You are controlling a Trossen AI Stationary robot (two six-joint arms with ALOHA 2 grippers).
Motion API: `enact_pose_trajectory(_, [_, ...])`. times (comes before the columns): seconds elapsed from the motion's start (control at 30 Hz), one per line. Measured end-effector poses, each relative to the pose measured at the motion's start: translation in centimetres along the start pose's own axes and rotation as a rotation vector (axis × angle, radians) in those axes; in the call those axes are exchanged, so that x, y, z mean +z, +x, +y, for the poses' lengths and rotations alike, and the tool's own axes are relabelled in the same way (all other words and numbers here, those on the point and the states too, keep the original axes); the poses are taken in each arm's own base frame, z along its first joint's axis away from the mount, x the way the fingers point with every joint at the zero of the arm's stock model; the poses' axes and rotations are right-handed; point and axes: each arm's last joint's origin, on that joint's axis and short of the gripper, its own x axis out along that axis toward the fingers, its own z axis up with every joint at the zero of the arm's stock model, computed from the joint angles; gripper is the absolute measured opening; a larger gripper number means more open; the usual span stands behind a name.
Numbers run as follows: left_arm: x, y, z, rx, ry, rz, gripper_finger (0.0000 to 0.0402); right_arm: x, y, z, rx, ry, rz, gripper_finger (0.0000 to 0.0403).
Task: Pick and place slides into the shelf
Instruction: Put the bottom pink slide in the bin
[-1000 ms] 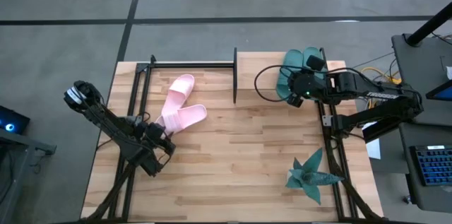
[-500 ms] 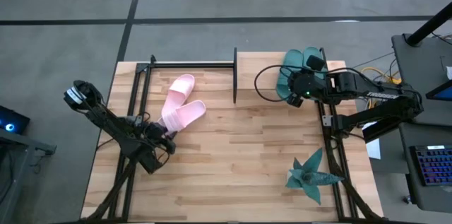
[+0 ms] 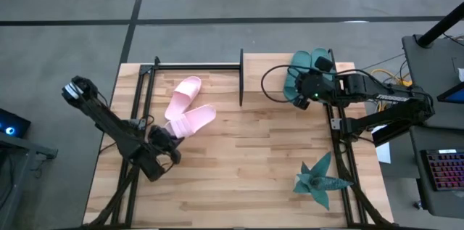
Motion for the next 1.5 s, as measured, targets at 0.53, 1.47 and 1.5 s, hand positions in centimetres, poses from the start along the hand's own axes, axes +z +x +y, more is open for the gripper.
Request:
enact_pose_trajectory(0.53, [10.2, -6.5, -4.9, -0.531, 0.157, -0.304, 0.0001, 3.7, -6.0, 5.3, 0.398, -0.568, -0.701, 0.0052])
enact_pose_trajectory(1.47, [9.5, -6.4, -6.3, -0.654, 0.221, -0.287, 0.0000, 8.7, -9.1, 16.2, 0.015, -1.308, -0.909, 0.0225])
enact_pose_trajectory(1.5, [9.5, -6.4, -6.3, -0.657, 0.222, -0.285, 0.0000, 9.0, -9.2, 16.4, 0.015, -1.306, -0.909, 0.0225])
